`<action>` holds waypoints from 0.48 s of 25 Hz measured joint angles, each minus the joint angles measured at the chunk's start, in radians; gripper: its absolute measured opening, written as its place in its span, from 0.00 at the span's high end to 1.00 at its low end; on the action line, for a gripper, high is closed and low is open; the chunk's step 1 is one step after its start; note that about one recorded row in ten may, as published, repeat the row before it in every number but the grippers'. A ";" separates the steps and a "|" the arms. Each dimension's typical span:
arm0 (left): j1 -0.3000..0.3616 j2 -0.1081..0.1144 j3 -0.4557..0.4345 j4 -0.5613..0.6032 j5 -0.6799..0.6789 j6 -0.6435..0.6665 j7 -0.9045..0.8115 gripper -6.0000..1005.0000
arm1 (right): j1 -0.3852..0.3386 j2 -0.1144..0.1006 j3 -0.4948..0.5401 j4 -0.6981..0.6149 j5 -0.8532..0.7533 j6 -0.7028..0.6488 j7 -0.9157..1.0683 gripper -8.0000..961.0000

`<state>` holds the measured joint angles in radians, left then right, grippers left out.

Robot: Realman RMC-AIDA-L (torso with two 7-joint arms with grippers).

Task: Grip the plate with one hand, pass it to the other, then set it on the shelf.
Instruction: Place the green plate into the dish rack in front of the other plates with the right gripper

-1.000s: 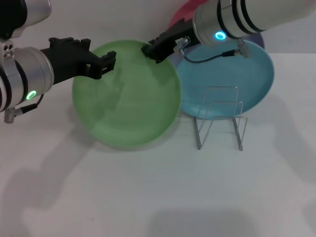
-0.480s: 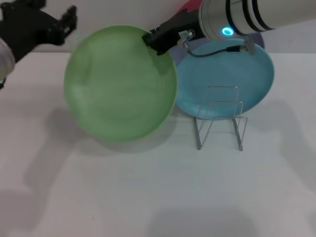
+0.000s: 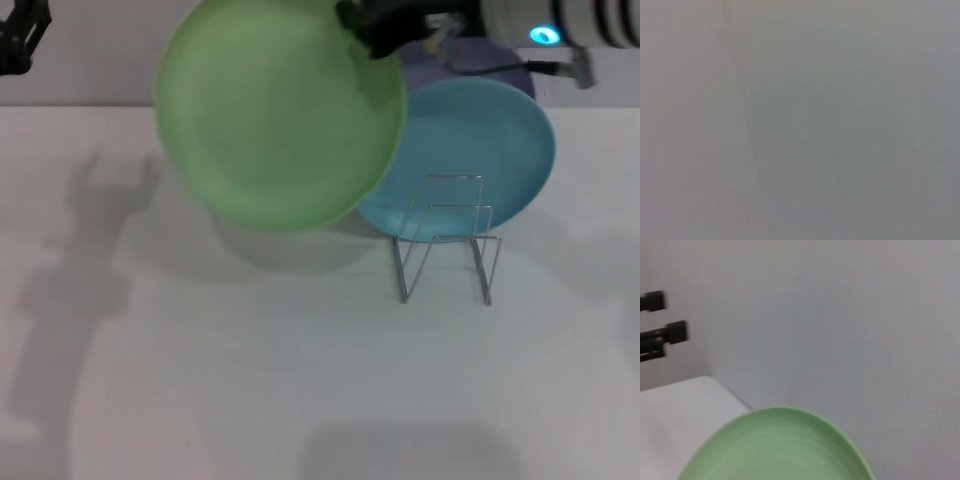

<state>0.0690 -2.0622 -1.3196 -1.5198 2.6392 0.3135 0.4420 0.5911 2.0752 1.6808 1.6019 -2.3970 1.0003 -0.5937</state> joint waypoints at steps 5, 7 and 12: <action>-0.016 0.001 0.012 0.169 0.006 0.192 -0.085 0.26 | -0.160 0.002 -0.001 0.157 0.081 -0.062 -0.096 0.95; -0.029 0.001 0.013 0.232 0.007 0.252 -0.119 0.25 | -0.244 0.002 0.001 0.208 0.162 -0.106 -0.169 0.95; -0.064 0.001 0.015 0.371 0.007 0.360 -0.195 0.17 | -0.439 0.003 0.002 0.227 0.511 -0.223 -0.495 0.95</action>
<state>0.0051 -2.0617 -1.3045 -1.1490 2.6466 0.6736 0.2470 0.1522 2.0786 1.6831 1.8286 -1.8863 0.7768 -1.0884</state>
